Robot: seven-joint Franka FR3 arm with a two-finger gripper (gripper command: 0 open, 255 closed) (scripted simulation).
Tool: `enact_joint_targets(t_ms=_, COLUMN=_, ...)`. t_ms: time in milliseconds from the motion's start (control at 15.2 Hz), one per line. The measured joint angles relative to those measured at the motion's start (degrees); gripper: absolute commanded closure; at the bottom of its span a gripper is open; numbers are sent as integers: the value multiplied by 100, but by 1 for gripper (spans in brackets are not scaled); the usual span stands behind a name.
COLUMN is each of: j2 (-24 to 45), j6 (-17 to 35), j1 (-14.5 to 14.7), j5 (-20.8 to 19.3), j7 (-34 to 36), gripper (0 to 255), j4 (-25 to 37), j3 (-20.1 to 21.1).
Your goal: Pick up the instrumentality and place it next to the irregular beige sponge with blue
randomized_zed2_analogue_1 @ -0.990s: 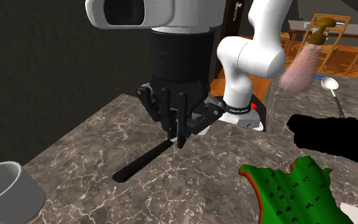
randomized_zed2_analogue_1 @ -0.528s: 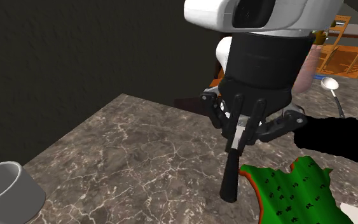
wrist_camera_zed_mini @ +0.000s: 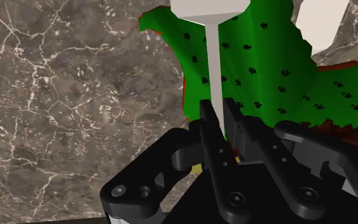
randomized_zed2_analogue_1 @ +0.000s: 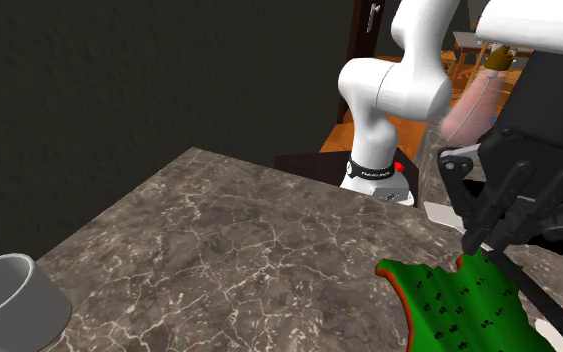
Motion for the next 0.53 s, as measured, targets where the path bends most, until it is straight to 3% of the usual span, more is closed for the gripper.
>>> enact_joint_targets(t_ms=528, j2=39, j6=-126, j1=332, j5=272, j7=1161, gripper=255, j4=373, j3=915)
